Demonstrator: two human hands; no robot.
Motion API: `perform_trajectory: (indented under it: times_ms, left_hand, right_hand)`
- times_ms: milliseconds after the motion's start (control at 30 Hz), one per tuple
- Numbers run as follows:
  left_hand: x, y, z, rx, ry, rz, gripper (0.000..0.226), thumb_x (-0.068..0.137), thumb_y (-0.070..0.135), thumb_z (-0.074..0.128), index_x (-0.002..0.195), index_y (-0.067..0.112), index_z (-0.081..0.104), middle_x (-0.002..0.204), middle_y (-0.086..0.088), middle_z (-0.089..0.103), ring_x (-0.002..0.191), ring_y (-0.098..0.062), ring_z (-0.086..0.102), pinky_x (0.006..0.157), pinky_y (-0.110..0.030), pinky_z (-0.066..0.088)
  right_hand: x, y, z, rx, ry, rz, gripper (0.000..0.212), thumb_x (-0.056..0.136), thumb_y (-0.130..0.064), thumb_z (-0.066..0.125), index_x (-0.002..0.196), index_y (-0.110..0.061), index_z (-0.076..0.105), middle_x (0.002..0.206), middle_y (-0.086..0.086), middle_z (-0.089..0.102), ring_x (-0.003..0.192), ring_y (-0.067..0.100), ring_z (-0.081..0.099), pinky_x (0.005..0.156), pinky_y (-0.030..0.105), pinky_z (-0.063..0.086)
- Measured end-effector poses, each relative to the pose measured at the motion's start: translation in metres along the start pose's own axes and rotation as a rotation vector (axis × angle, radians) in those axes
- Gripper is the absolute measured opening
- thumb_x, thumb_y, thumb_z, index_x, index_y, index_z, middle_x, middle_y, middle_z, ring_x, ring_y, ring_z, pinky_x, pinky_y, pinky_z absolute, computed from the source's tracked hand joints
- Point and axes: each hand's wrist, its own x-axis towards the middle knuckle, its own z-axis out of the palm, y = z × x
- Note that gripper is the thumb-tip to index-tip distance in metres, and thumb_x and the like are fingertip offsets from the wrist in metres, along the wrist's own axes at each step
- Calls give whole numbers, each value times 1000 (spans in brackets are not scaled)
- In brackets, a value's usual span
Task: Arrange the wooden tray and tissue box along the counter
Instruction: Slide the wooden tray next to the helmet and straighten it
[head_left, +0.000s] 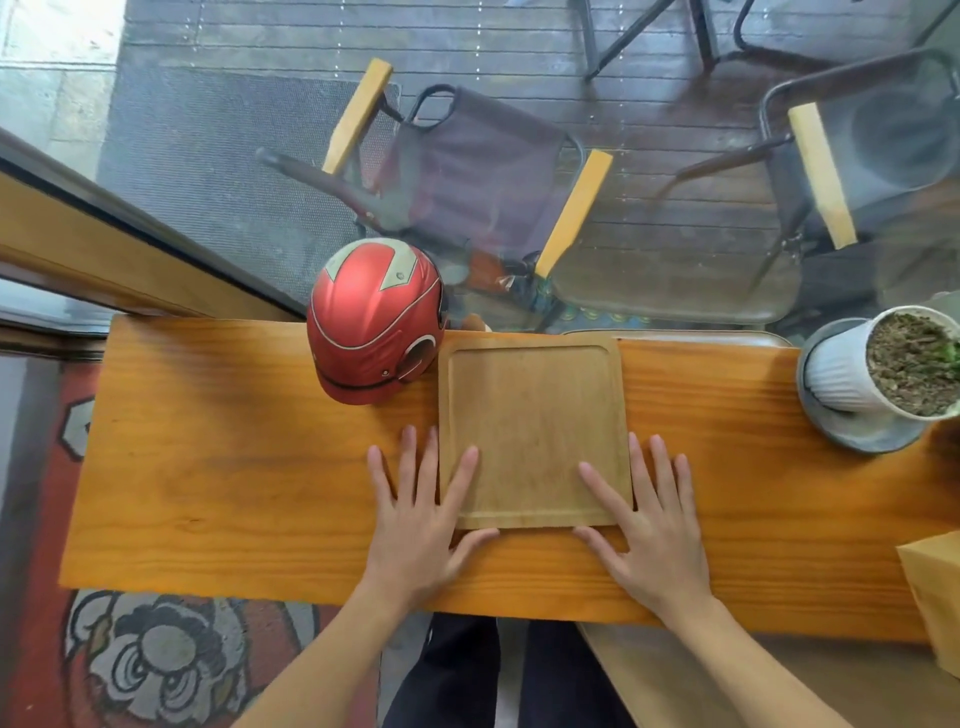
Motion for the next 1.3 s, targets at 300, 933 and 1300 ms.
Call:
perform_trajectory:
  times_ms: [300,933,1300]
  left_hand:
    - [0,-3,8,3,71,-14,83,92,68,37,155,13,32,161,-29,24,149,-50,21,110,-77,21]
    - [1,-2,4,-5,-6,-22,84,92,65,35,156,11,26,161,-31,19,150,-51,16,111,-79,15]
    - [1,-2,1,-18,-12,-26,83,92,61,36,157,12,18,162,-29,20,150,-50,17,110,-79,16]
  right_hand:
    - [2,0,4,-32,9,-21,65,95,-68,28,155,-43,18,163,23,21,151,47,12,117,68,17]
    - [2,-2,-1,-64,-49,4,69,93,-66,37,155,-45,16,165,21,16,152,45,10,119,65,16]
    - [2,0,-4,-26,-60,-10,61,96,-67,34,153,-45,25,163,21,22,152,44,15,118,66,19]
